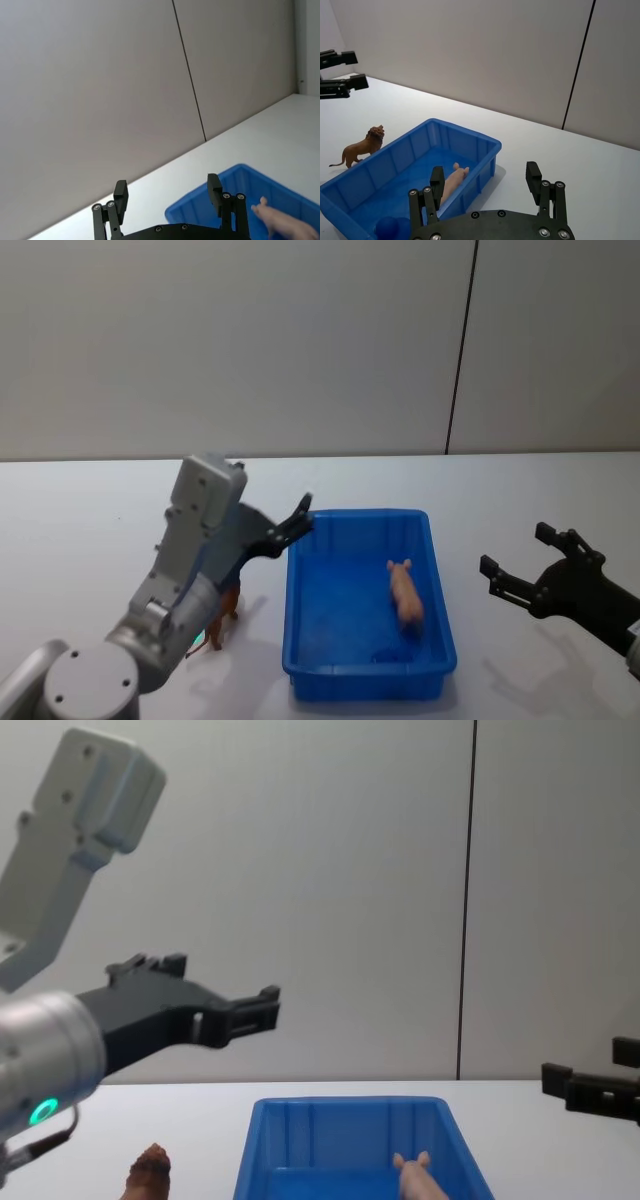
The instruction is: Pick up the two dolls from the table and place them into the box.
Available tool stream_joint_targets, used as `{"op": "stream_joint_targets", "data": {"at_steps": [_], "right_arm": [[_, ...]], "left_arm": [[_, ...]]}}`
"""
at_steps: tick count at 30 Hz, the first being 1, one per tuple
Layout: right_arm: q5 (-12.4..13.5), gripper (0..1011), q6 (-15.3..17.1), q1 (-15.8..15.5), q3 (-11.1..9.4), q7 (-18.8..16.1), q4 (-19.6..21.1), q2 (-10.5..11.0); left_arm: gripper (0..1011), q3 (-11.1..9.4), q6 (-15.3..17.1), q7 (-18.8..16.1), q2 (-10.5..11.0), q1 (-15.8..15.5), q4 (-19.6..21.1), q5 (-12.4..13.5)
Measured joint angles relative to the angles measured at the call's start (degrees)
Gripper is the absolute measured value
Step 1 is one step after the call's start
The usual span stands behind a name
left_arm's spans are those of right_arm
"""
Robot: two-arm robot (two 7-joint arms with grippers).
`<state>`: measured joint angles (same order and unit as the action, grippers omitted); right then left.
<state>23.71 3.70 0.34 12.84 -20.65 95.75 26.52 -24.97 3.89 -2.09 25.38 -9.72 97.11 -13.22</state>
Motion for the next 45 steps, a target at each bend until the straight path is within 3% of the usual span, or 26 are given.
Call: {"op": "stream_joint_targets", "data": {"at_steps": [11, 20, 30, 45], "right_arm": [[0.2, 1001, -0.1, -0.3, -0.2, 0.1, 0.2, 0.3], [0.3, 1001, -0.2, -0.4, -0.2, 0.2, 0.2, 0.4], [0.4, 1001, -0.2, -0.4, -0.3, 0.2, 0.3, 0.5], [0.4, 1001, -0.2, -0.5, -0.3, 0.2, 0.3, 0.5]], "left_arm": [[1001, 1.2, 2.3, -4.0, 4.4, 5.5, 3.4, -4.2], [1001, 1.8, 2.0, -4.6, 6.3, 8.3, 3.3, -6.8], [1001, 2.4, 0.9, -2.1, 7.0, 9.4, 0.8, -8.6], [1001, 3.0, -0.8, 4.3, 6.3, 8.5, -5.8, -10.2]]}}
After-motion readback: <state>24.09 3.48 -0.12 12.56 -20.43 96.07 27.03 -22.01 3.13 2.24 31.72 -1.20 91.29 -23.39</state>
